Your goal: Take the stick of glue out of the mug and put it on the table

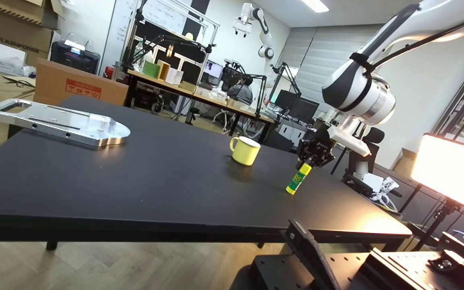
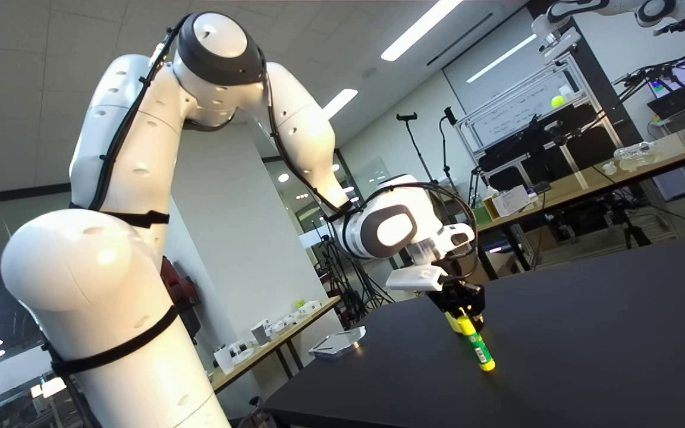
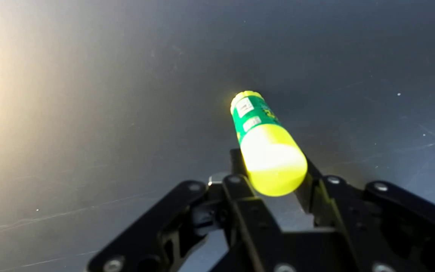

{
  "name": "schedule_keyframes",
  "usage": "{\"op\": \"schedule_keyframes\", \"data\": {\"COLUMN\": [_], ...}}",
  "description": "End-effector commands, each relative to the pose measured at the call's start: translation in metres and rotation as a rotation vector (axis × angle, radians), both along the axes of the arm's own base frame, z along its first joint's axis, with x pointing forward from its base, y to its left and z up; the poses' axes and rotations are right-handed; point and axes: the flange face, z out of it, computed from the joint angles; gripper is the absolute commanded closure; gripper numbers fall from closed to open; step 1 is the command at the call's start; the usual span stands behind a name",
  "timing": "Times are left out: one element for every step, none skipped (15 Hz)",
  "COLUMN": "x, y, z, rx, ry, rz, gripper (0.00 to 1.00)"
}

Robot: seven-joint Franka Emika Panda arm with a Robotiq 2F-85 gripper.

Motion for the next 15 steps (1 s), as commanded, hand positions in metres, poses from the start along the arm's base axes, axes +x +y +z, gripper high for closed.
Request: {"op": "schedule_keyframes", "data": {"x": [0.004, 0.004, 0.004, 0.004, 0.004, 0.005, 0.005, 0.005, 0.006, 0.006, 0.007, 0.007, 0.007, 0.010, 0.010], "y": [-0.001, -0.001, -0.001, 0.000, 0.001, 0.002, 0.003, 0.004, 0.005, 0.007, 0.009, 0.009, 0.012, 0.011, 0.012], "z": [-0.009, -0.007, -0.005, 0.000, 0.005, 0.009, 0.012, 0.017, 0.020, 0.023, 0.026, 0.028, 0.028, 0.019, 0.021], "rx": [0.010, 0.012, 0.010, 0.012, 0.014, 0.015, 0.012, 0.014, 0.012, 0.013, 0.015, 0.016, 0.025, 0.011, 0.015], "ry": [0.010, 0.015, 0.012, 0.009, 0.006, 0.001, -0.005, -0.011, -0.016, -0.022, -0.024, -0.013, -0.007, -0.018, -0.013], "rz": [-0.023, -0.018, -0.016, -0.008, -0.008, -0.007, -0.005, -0.002, -0.001, 0.004, 0.011, 0.012, 0.030, 0.024, 0.028], "gripper": [0.91, 0.41, 0.40, 0.35, 0.27, 0.22, 0.15, 0.08, 0.02, 0.00, 0.00, 0.00, 0.00, 0.00, 0.00]}}
